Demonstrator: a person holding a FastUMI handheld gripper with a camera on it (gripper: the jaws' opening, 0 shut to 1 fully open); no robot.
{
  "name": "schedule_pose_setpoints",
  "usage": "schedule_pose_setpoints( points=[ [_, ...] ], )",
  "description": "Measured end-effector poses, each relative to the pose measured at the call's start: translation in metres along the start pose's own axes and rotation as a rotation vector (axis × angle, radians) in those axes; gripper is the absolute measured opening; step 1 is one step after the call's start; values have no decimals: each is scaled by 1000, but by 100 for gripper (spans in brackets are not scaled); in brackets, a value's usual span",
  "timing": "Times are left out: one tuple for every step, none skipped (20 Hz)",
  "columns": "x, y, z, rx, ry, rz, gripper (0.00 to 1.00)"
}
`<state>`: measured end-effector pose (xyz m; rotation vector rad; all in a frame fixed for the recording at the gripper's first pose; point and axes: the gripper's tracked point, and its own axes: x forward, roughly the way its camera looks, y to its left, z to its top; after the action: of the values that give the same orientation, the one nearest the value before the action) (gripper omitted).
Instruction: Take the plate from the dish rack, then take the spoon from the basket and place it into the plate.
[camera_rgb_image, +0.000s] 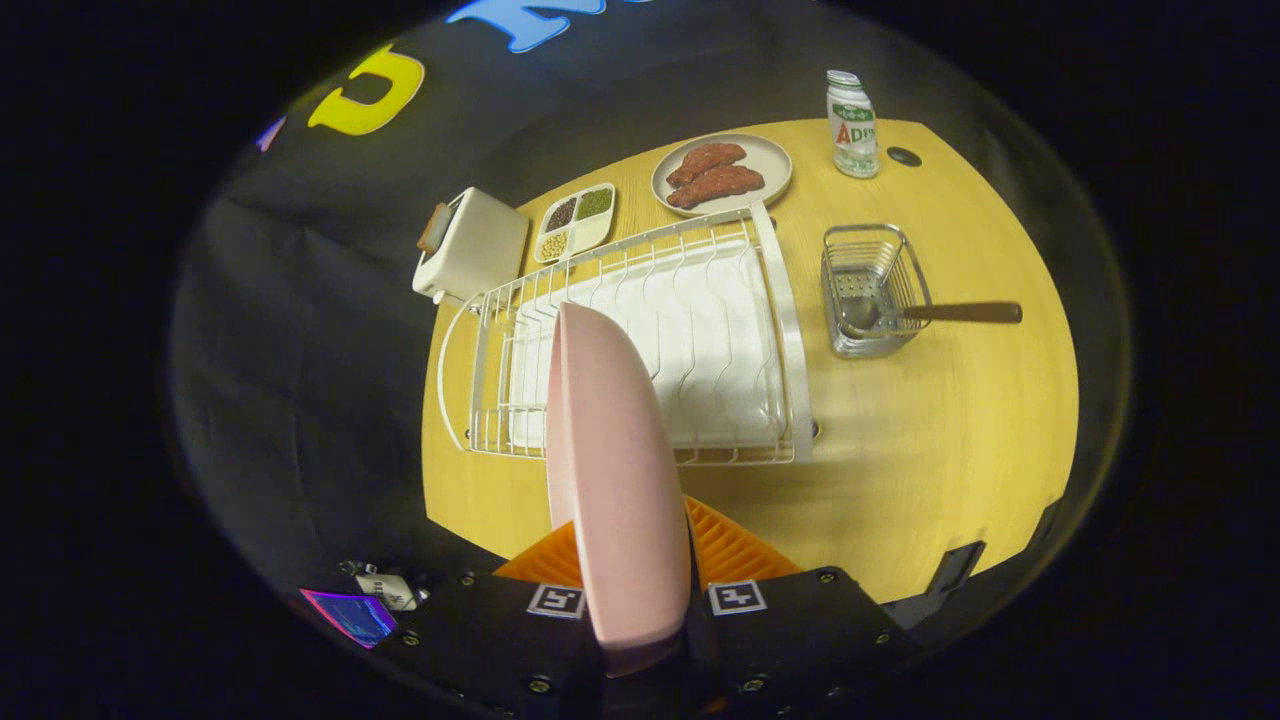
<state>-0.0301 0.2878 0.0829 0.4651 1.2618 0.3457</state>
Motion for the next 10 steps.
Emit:
schedule_pose_setpoints(
  points=[
    [4,2,-10,27,2,36,30],
    [8,3,-20,46,4,68,30],
    [15,3,-31,59,9,92,30],
    [22,2,-41,75,8,113,29],
    [27,2,-51,92,11,140,30],
    [33,3,-62,116,19,165,29],
    [40,2,-70,139,25,189,29],
    [46,1,-78,159,31,202,29],
    [51,-1,-85,170,34,206,29],
    [55,-3,-94,170,36,208,30]
  ],
)
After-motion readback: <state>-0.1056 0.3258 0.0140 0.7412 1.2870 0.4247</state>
